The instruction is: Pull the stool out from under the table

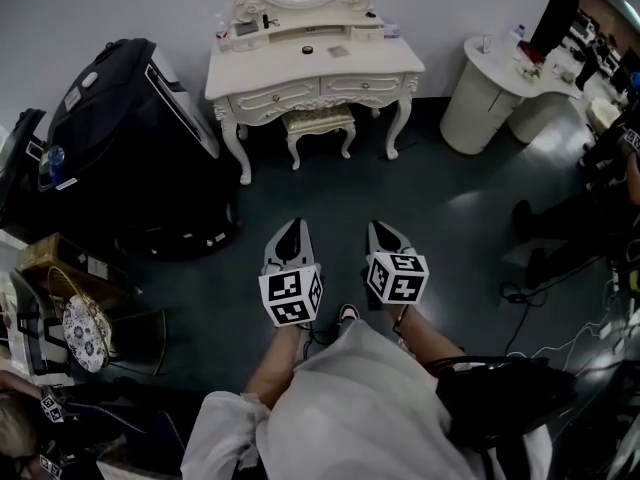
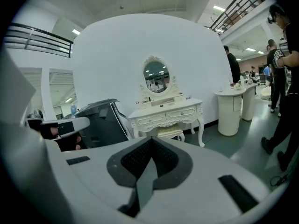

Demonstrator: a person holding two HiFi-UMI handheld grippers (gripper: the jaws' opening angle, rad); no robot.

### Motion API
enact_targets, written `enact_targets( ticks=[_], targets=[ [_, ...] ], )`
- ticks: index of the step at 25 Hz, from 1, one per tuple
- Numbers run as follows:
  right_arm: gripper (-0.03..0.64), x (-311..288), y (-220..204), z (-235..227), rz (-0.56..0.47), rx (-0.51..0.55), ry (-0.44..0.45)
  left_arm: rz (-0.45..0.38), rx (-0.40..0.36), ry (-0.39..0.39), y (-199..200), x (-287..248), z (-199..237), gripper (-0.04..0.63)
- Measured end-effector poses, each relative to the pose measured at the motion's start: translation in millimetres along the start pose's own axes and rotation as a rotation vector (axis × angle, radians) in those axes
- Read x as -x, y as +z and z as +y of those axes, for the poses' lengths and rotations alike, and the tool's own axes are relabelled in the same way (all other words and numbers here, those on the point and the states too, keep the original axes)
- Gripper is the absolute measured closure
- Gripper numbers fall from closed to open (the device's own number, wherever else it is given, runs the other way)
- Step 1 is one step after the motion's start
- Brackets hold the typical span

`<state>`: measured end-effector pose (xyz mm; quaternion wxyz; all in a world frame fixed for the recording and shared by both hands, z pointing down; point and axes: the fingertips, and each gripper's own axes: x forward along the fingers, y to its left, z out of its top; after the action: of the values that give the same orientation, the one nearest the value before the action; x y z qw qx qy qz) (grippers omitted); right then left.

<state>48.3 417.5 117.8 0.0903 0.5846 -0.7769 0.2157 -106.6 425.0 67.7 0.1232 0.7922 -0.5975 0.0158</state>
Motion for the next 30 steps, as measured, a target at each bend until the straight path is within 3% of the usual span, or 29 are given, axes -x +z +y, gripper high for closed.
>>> enact_targets(
  ticks=[14,21,30],
  targets=[
    [0.618,-82.5,43.8,-78.1,0.04,-0.008,0.027,0.028,0.002,0.041,9.2,-113.2,-14.4,0.588],
    [0.618,-104.6,46.0,-102.1,0.055,-0.046,0.043,0.049,-0.033,0.077,5.7,-133.1,-15.5,0.588],
    [0.618,-140.5,46.7,-112.5,0.06,-0.066,0.034,0.071,-0.032,0.11,-4.4,-153.7,15.1,0.588]
  ],
)
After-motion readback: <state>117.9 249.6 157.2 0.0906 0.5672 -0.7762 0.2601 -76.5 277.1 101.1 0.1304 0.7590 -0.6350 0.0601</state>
